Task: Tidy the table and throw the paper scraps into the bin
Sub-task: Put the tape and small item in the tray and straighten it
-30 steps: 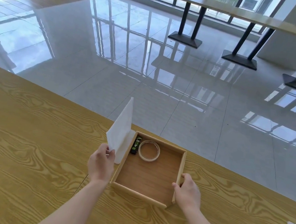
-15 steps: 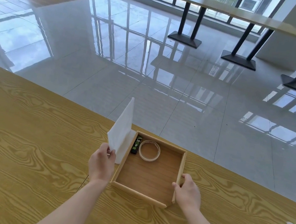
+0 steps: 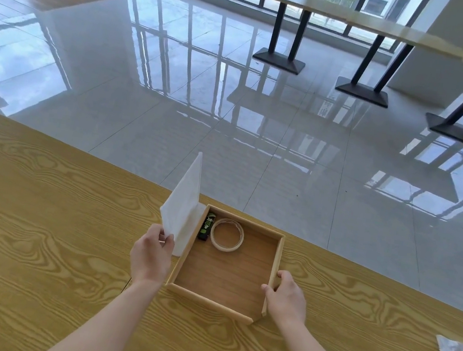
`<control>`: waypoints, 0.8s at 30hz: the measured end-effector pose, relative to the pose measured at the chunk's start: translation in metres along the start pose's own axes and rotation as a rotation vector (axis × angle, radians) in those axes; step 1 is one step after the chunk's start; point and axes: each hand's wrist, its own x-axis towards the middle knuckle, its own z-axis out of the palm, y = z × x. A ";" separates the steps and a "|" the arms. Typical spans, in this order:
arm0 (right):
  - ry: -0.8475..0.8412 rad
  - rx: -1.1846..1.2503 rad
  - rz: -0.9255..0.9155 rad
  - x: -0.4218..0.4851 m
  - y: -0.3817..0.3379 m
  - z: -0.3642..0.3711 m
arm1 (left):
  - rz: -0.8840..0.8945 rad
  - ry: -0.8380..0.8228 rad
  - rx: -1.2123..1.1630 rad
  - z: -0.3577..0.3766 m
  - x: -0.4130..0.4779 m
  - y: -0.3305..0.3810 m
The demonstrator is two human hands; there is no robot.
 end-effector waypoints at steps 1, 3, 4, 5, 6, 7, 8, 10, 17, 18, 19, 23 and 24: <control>-0.006 0.003 0.002 0.000 0.000 0.000 | -0.006 -0.009 -0.008 0.000 0.000 0.000; -0.020 0.019 0.008 -0.001 0.001 -0.001 | -0.021 -0.039 -0.036 -0.001 0.000 -0.001; -0.025 0.027 0.013 -0.002 0.001 -0.001 | -0.026 -0.059 -0.045 -0.002 0.000 -0.001; -0.029 0.032 0.017 -0.003 0.001 -0.001 | -0.031 -0.082 -0.042 -0.002 -0.001 -0.002; -0.033 0.036 0.019 -0.003 0.000 -0.002 | -0.041 -0.107 -0.029 -0.002 -0.002 -0.002; -0.038 0.039 0.021 -0.004 0.000 -0.002 | -0.059 -0.131 -0.012 -0.002 -0.003 -0.003; -0.040 0.042 0.021 -0.005 -0.001 -0.003 | -0.080 -0.155 0.004 -0.002 -0.004 -0.003; -0.032 0.035 0.014 -0.008 -0.003 -0.006 | -0.121 -0.202 0.040 -0.004 -0.010 -0.004; 0.045 -0.078 -0.133 -0.021 -0.008 -0.020 | -0.102 -0.328 0.299 -0.011 -0.046 -0.003; 0.049 -0.090 -0.164 -0.024 -0.008 -0.021 | -0.067 -0.334 0.342 -0.012 -0.052 0.000; 0.048 -0.099 -0.192 -0.026 -0.009 -0.023 | -0.023 -0.344 0.385 -0.013 -0.057 0.002; -0.011 -0.150 -0.275 -0.037 -0.007 -0.029 | 0.191 -0.366 0.530 -0.014 -0.074 0.016; -0.026 -0.162 -0.286 -0.041 -0.005 -0.032 | 0.240 -0.367 0.557 -0.013 -0.077 0.020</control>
